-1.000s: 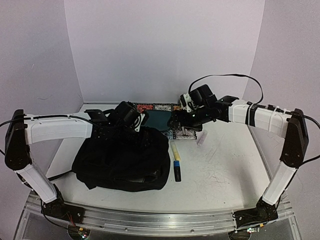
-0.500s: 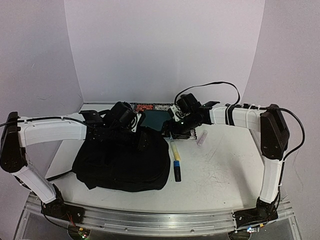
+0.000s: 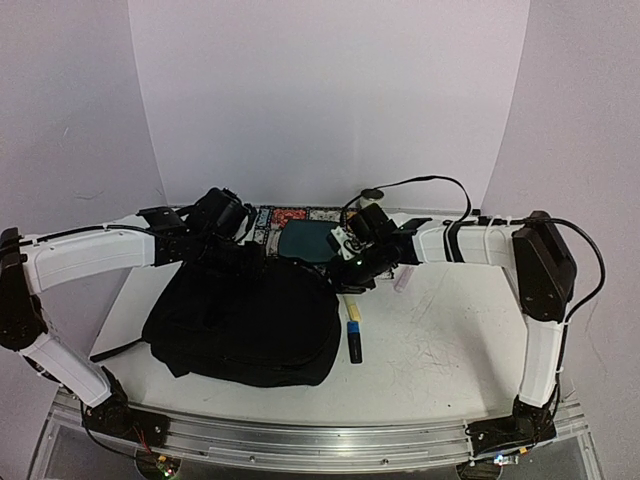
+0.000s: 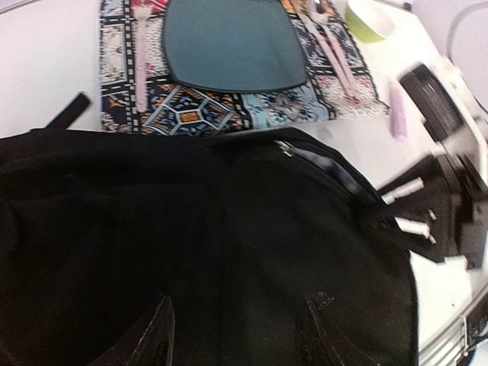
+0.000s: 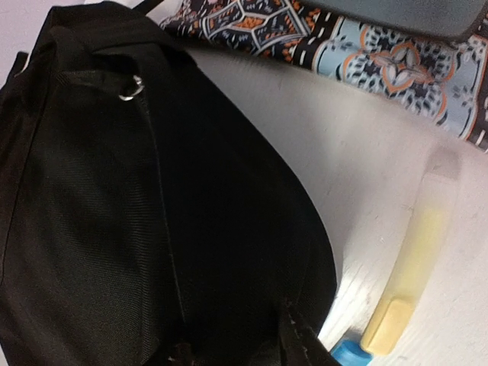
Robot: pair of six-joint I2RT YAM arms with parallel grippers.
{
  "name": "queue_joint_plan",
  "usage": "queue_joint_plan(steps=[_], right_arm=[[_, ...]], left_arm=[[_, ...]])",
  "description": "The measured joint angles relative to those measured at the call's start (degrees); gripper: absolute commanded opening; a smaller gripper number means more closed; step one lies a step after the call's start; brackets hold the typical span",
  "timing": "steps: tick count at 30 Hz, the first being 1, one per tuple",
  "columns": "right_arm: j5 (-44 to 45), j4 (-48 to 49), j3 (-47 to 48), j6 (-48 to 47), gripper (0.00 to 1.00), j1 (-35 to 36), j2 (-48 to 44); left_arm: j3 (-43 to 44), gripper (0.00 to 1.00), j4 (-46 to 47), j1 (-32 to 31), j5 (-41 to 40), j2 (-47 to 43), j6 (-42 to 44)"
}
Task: Pack the student bag
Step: Adjust the student bag at the corner of the board, then hold the lower front pocket of the student bag.
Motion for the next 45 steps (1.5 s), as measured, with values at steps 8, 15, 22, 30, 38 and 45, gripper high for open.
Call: queue_joint_plan(steps=[8,15,22,30,38,45], right_arm=[[0.58,0.13,-4.63,1.44,0.20,4.92,-4.28],[1.62,-1.24,-7.59,2.51,0.32,8.28,-8.04],[6.34,-5.39,-4.85,-0.89,0.46,8.53,-10.21],[10.78,-9.16,9.98,-8.25,0.49,8.49,-6.72],[10.98,-10.53,19.66,-16.60,0.51,8.47,2.17],[10.56,-11.61,25.22,-20.64,0.52,8.49,8.66]], left_arm=[[1.99,0.56,-3.45,1.57,-4.07,0.13,0.07],[3.14,0.57,-5.64,1.59,-6.20,1.63,0.43],[3.17,0.58,-7.46,1.71,-7.07,2.56,1.57],[3.65,0.59,-8.58,3.00,-6.80,2.87,1.79],[3.90,0.59,-8.57,3.71,-4.72,4.14,1.84],[3.90,0.57,-8.57,4.54,-2.40,4.28,1.81]])
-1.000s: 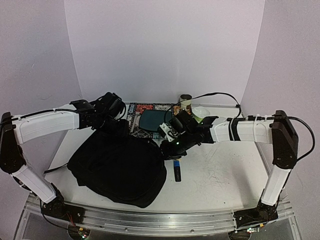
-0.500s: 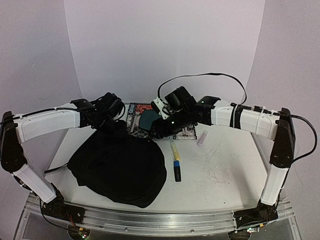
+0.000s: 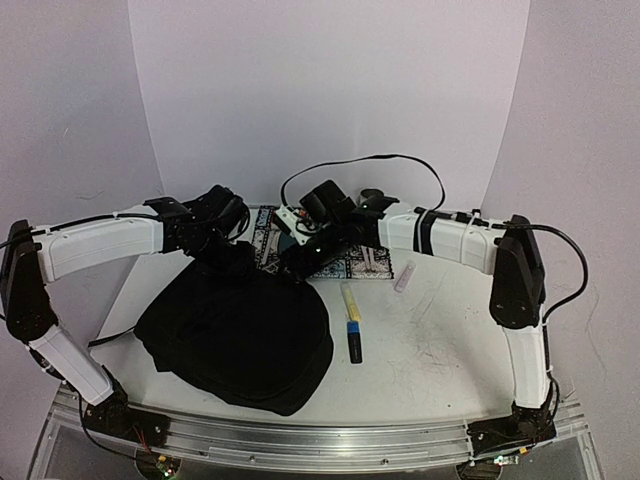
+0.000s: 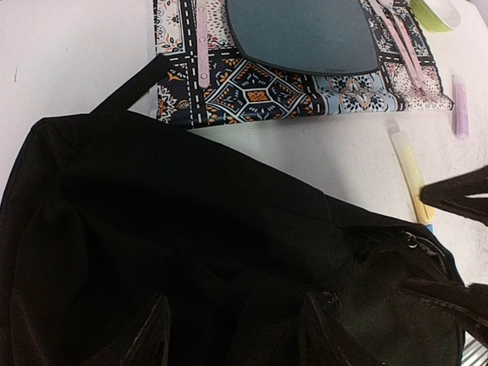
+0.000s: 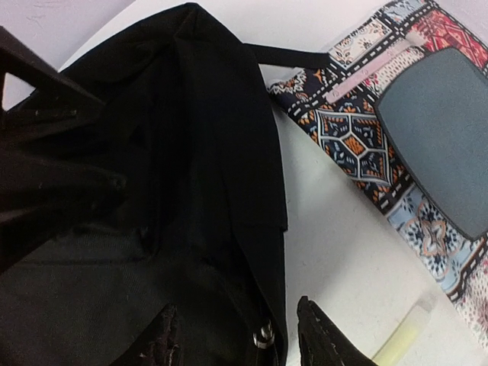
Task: Pack the student bag
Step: Hold the lower front pocket of the student bag, then zip the student bag into the largest pocket of the bag.
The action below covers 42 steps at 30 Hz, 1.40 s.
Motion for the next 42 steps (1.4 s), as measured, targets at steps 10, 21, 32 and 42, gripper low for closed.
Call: queue_joint_plan(steps=[10,21,32,42], right_arm=[[-1.55,-0.01,5.31,-1.94,0.50,0.23,5.59],[-2.69,-0.10,5.32,-3.75,0.30,0.66,6.21],[0.99,-0.03,4.52,-5.26,0.00,0.79,6.18],[2.81,-0.40,-3.53,-5.36,0.00,0.79,-0.67]], left_arm=[[0.00,0.50,0.00,0.43,2.57,0.00,-0.09],[-0.09,0.39,0.00,0.57,3.21,0.00,-0.11],[-0.43,0.12,0.02,1.25,3.68,-0.02,0.12],[-1.29,0.00,0.02,2.56,3.62,-0.04,0.44]])
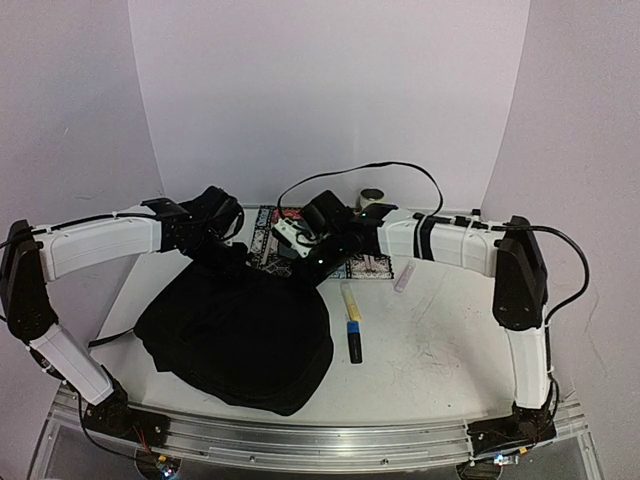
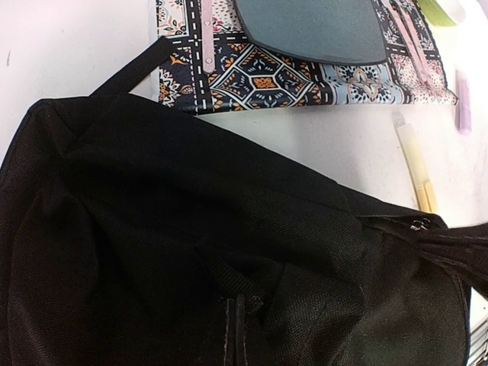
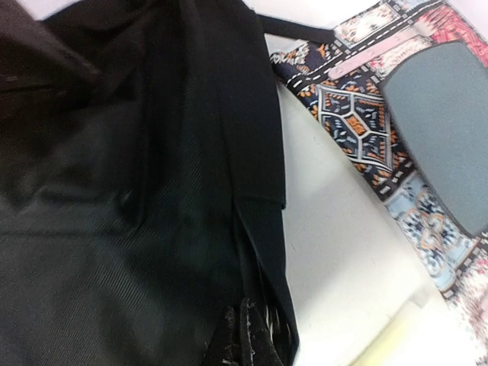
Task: Pack the student bag
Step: Zip the student bag into the largest pocket of the bag, then place the student bag in the lower front pocket, then hold the largest pocket of the student bag.
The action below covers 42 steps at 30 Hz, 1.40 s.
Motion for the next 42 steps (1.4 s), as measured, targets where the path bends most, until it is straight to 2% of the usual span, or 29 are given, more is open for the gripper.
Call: queue_joint_plan(steps=[8,14,15,18,20,25,33,42], right_arm=[[1.12,1.19,-8.28,0.79,0.00,-0.02,-10.21],[0.60,2.21,-13.63,2.48,0.00,0.00,-12.91],[0.39,2.47,-14.06,2.85,0.00,0.00,-12.92],[-0.32,3.48,-15.37,4.09,0.00,0.00,-12.97],[-0.85,4.29,-16.23,4.78,0.00,0.00,-13.07],[-1.19,5.64,-16.79,5.46,0.00,0.00,-13.23],[-1.19,7.31,-16.77,5.78,0.00,0.00,-13.34],[-1.03,8.58,-16.77,6.29,0.00,0.00,-13.34]], left_arm=[[-0.02,0.00,0.04,1.22,0.19,0.00,0.64],[-0.02,0.02,-0.01,2.05,-0.09,0.00,0.95],[-0.01,0.04,-0.02,2.09,-0.09,0.00,0.99],[0.18,0.21,-0.02,2.09,0.07,0.00,1.24],[0.51,0.29,-0.02,2.09,0.55,0.01,1.99],[3.32,0.41,-0.37,2.09,3.04,0.66,5.14],[9.05,0.49,0.49,2.07,9.60,5.61,8.75],[9.22,0.53,-0.35,1.57,12.12,9.97,8.85]])
